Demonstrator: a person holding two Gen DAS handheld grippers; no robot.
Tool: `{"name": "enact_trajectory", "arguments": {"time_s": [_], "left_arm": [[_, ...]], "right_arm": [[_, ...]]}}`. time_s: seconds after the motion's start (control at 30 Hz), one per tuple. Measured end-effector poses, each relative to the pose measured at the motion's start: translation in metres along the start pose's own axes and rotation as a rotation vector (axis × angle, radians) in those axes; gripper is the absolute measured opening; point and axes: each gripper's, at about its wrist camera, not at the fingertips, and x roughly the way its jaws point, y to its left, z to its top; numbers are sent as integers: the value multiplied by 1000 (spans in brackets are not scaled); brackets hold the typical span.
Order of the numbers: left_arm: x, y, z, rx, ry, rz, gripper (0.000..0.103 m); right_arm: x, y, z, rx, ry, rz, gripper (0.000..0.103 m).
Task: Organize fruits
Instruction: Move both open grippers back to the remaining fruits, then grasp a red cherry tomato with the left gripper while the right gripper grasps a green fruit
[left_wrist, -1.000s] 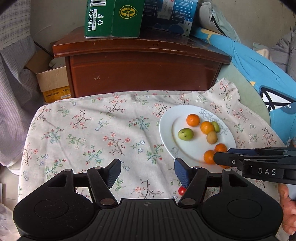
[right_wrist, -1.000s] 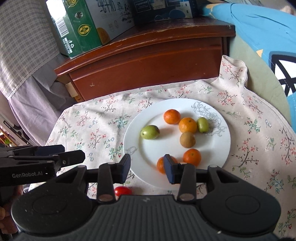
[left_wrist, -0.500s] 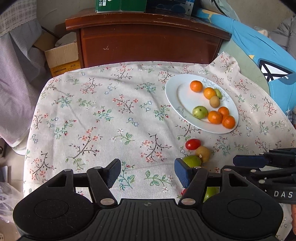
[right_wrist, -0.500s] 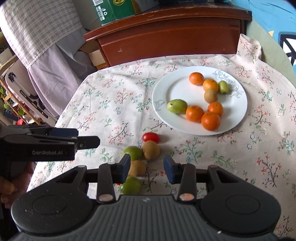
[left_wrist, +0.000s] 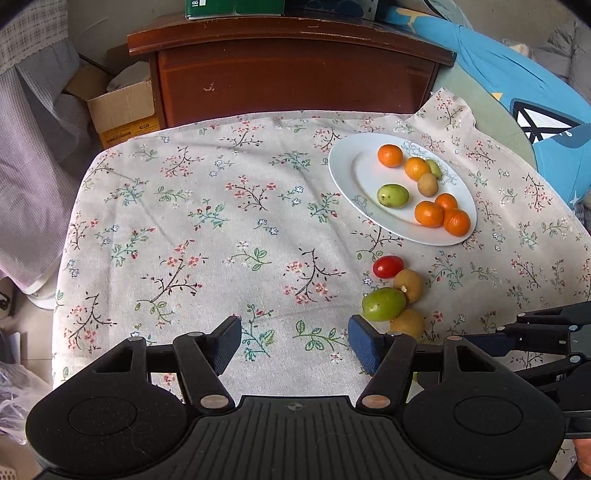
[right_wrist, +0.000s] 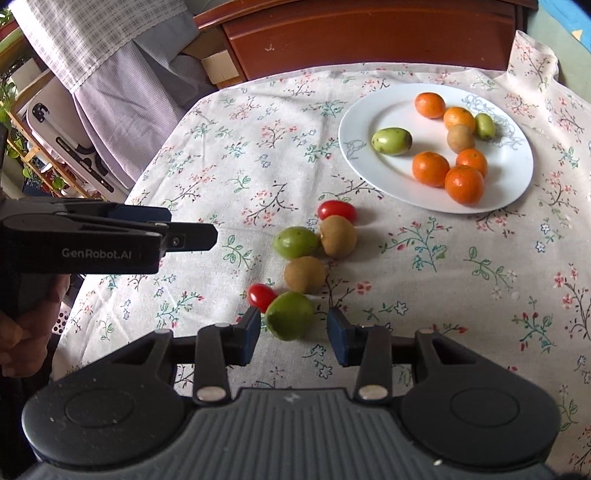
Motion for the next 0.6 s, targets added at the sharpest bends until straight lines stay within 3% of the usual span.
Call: {"name": "enact_trajectory", "arguments": {"time_s": [0.1, 0.2, 0.33, 0.6], "left_arm": [[0, 0, 0, -1, -3, -7, 64], [0, -1, 0, 11, 4, -14, 64], [0, -7, -3, 46, 4, -34, 64], [4, -43, -18, 169, 7, -126, 62]], "right_arm": [[7, 3, 0, -13, 11, -6, 41], [10, 4, -2, -23, 13, -7, 32], [2, 0, 2, -16, 8, 0, 32], [-15, -30, 14, 104, -53, -96, 32]]}}
